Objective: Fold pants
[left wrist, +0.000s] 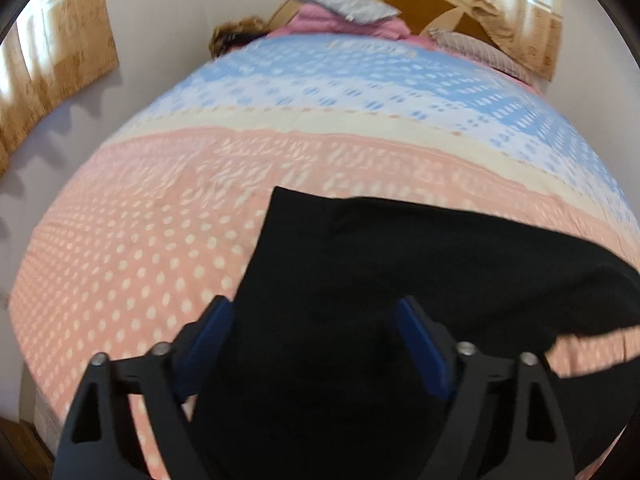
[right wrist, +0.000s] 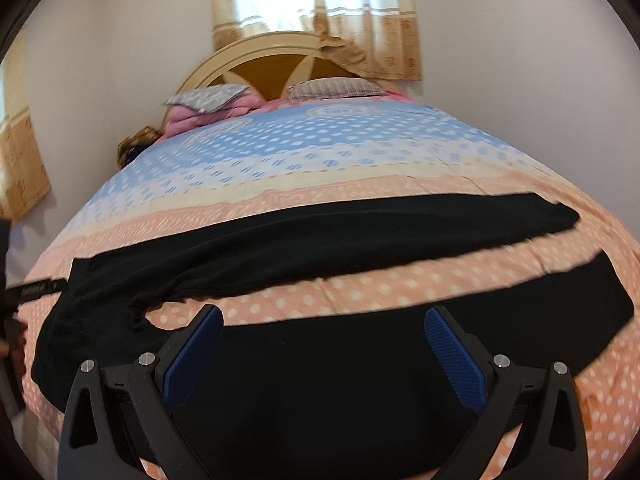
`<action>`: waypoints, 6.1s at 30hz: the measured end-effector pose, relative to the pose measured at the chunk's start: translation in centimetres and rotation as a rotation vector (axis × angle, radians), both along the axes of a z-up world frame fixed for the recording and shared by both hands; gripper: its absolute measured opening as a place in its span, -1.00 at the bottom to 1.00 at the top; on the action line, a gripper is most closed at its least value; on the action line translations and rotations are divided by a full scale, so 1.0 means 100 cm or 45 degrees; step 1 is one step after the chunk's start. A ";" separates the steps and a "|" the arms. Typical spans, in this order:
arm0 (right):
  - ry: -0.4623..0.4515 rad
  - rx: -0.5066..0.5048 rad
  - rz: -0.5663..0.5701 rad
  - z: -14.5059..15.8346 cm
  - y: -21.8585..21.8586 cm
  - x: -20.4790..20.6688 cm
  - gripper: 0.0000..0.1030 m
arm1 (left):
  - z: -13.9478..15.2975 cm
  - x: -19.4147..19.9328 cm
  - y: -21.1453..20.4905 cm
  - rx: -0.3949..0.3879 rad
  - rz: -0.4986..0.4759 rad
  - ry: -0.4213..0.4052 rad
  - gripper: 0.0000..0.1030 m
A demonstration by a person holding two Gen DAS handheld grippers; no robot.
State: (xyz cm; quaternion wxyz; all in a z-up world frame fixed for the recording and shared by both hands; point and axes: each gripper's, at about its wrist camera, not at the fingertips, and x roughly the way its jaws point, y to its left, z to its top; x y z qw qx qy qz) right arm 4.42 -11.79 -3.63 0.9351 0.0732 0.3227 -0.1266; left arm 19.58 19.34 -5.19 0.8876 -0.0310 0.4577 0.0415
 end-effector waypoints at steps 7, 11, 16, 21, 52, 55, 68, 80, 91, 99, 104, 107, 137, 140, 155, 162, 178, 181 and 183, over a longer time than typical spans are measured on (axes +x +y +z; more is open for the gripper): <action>0.049 -0.031 0.117 -0.005 0.014 0.038 0.97 | -0.016 0.039 0.018 -0.024 -0.026 0.020 0.02; 0.073 -0.034 0.167 -0.003 0.011 0.059 0.97 | -0.027 0.060 0.031 -0.051 -0.042 0.065 0.00; 0.119 -0.014 0.191 -0.007 0.007 0.082 0.97 | -0.030 0.073 0.046 -0.179 -0.081 0.083 0.08; 0.140 -0.027 0.257 -0.007 0.004 0.102 0.97 | -0.029 0.084 0.039 -0.192 -0.134 0.097 0.33; 0.434 -0.022 0.791 -0.023 -0.061 0.232 -0.86 | 0.005 0.081 0.017 -0.163 -0.173 -0.097 -0.67; 0.307 0.008 0.773 0.010 -0.064 0.204 -0.86 | 0.033 0.061 0.020 -0.138 -0.188 -0.195 -0.68; 0.032 0.034 0.825 0.056 -0.044 0.029 -0.87 | 0.069 -0.068 0.045 -0.177 -0.225 -0.455 -0.68; 0.190 -0.032 0.821 -0.040 -0.025 -0.051 -0.87 | -0.010 -0.139 0.071 -0.128 -0.101 -0.289 0.17; 0.324 0.018 0.921 -0.050 -0.029 -0.067 -0.84 | 0.013 -0.170 0.083 0.076 -0.081 -0.237 0.41; 0.109 0.108 1.050 -0.002 0.007 -0.028 -0.84 | 0.015 -0.180 0.082 -0.355 -0.142 -0.173 0.39; 0.072 0.218 1.056 -0.016 0.052 0.017 -0.84 | -0.008 -0.162 0.045 -0.481 -0.229 -0.072 0.33; 0.094 0.222 1.029 -0.034 0.070 0.027 -0.84 | -0.020 -0.144 0.046 -0.575 -0.169 -0.040 0.30; 0.227 0.598 0.977 -0.069 0.043 0.039 -0.78 | 0.027 -0.158 0.123 -0.098 0.268 -0.424 0.46; 0.135 0.648 0.988 -0.042 0.035 0.057 0.10 | 0.027 -0.151 0.092 -0.105 0.125 -0.456 0.38; 0.338 0.481 1.130 -0.073 0.093 0.120 0.50 | -0.028 -0.126 0.019 0.104 0.034 -0.361 0.15; 0.291 0.468 1.161 -0.060 0.096 0.110 0.50 | -0.031 -0.120 0.013 0.105 0.052 -0.357 0.21; 0.363 0.815 1.190 -0.091 0.116 0.166 0.49 | -0.037 -0.116 0.007 0.139 0.011 -0.352 0.40; 0.387 0.911 1.116 -0.095 0.097 0.187 0.17 | -0.038 -0.115 0.009 0.135 -0.004 -0.358 0.46; 0.457 1.035 1.087 -0.104 0.082 0.199 -0.01 | -0.038 -0.114 0.014 0.114 0.010 -0.345 0.64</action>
